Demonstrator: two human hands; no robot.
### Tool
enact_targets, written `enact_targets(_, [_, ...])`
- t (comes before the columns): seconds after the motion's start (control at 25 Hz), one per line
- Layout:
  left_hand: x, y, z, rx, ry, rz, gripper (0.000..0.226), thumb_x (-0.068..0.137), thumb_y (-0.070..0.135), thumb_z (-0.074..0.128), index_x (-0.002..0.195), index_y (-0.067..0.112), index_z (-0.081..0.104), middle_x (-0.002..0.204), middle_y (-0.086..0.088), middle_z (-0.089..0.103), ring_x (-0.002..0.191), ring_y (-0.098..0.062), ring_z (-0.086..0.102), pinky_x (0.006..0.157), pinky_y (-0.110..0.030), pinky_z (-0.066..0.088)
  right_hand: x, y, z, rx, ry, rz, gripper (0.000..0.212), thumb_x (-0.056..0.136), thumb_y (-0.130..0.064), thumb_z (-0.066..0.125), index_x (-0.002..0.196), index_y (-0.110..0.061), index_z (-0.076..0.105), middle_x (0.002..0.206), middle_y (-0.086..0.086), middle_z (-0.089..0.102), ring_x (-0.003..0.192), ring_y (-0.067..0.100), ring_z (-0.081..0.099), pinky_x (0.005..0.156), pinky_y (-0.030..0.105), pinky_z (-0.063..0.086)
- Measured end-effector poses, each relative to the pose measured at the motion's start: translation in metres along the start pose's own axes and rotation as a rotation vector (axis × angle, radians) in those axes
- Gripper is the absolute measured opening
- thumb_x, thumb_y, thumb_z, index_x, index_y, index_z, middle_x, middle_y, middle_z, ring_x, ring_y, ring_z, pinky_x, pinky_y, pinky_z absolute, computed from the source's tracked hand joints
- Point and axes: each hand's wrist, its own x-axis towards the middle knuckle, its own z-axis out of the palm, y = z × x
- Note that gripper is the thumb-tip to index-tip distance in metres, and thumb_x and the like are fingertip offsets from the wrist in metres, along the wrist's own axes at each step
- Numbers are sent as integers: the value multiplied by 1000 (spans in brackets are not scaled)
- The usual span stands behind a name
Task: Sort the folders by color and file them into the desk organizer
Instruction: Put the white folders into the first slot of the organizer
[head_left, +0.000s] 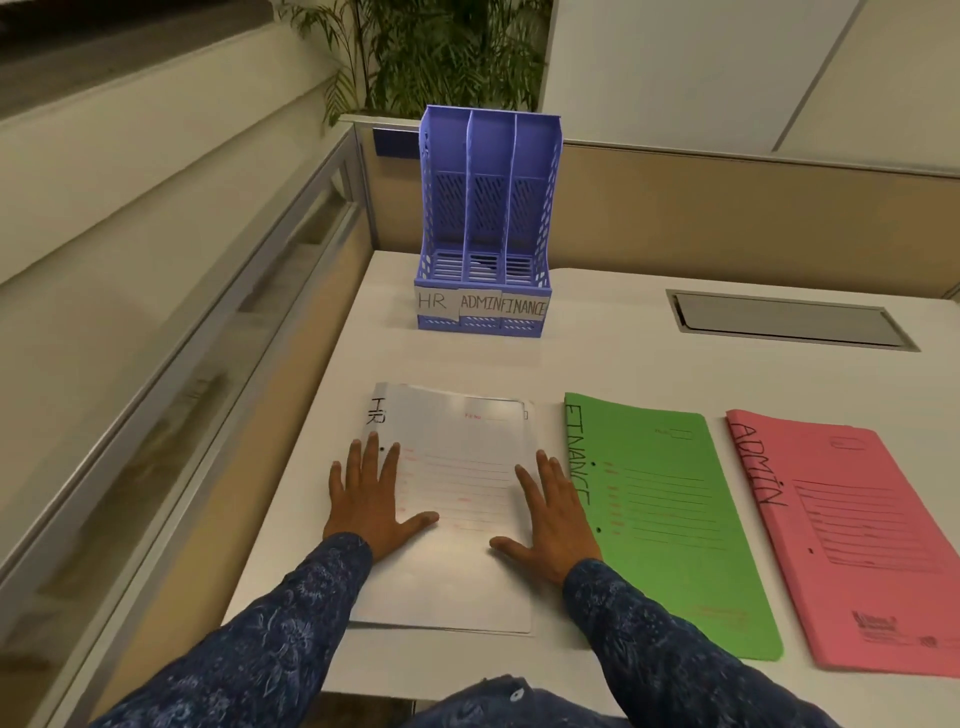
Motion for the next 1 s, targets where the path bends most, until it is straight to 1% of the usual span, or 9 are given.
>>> enact_targets(0.16, [-6, -17, 7, -199, -34, -100, 118, 73, 83, 49, 154, 22, -12, 162, -16, -15, 150, -32, -10, 121, -52, 1, 0, -20, 12, -31, -70, 37, 108, 75, -85, 40, 156, -29, -6, 156, 3, -35, 147, 24, -27, 118, 38, -11])
enact_targets(0.4, [-14, -16, 8, -353, 15, -109, 110, 76, 68, 63, 154, 20, 2, 158, -12, 19, 145, -29, 19, 119, -48, 16, -11, -30, 27, -63, -199, 112, 107, 74, -88, 30, 155, -30, -9, 158, 8, -33, 147, 28, -26, 120, 44, -11])
enact_targets(0.6, [-13, -14, -5, -582, 74, -190, 103, 77, 40, 79, 153, 16, 14, 150, -12, 35, 137, -30, 35, 115, -50, 25, -10, -32, 24, -60, -228, 130, 106, 76, -85, 34, 156, -29, -7, 159, 10, -29, 148, 29, -24, 118, 44, -11])
enact_targets(0.68, [-11, -15, -15, -789, 79, -247, 99, 79, 26, 81, 153, 15, 16, 147, -12, 40, 133, -31, 41, 111, -50, 34, -10, -32, 23, -57, -227, 130, 106, 76, -85, 36, 156, -30, -6, 160, 10, -27, 149, 28, -22, 119, 44, -11])
enact_targets(0.76, [-8, -17, -28, -1052, 48, -291, 83, 82, 18, 77, 149, 15, 28, 136, -9, 50, 117, -28, 53, 91, -40, 53, -11, -31, 21, -39, -225, 127, 107, 74, -85, 37, 156, -30, -4, 161, 9, -24, 150, 27, -20, 119, 43, -9])
enact_targets(0.8, [-6, -18, -35, -1133, 22, -289, 69, 85, 16, 74, 144, 13, 38, 130, -7, 55, 108, -24, 58, 78, -31, 56, -10, -30, 20, -26, -219, 123, 108, 74, -86, 38, 156, -30, -4, 162, 8, -22, 150, 27, -19, 120, 42, -9])
enact_targets(0.84, [-4, -19, -41, -1168, -6, -274, 54, 89, 16, 71, 136, 11, 47, 127, -8, 60, 100, -20, 61, 71, -25, 54, -10, -29, 18, -13, -211, 118, 109, 73, -86, 39, 156, -29, -3, 163, 7, -21, 150, 25, -18, 120, 41, -8])
enact_targets(0.92, [-1, -19, -49, -1205, -34, -230, 35, 94, 16, 64, 126, 10, 51, 119, -11, 64, 91, -16, 63, 70, -23, 52, -10, -29, 13, 20, -181, 111, 111, 72, -87, 40, 156, -28, -3, 163, 6, -18, 151, 23, -16, 120, 40, -8])
enact_targets(1.0, [-2, -19, -56, -1270, -51, -217, 34, 95, 16, 61, 127, 12, 49, 115, -10, 63, 95, -19, 63, 77, -30, 55, -9, -29, 6, 83, -138, 109, 114, 70, -89, 41, 156, -26, 0, 164, 5, -13, 152, 21, -12, 120, 39, -6])
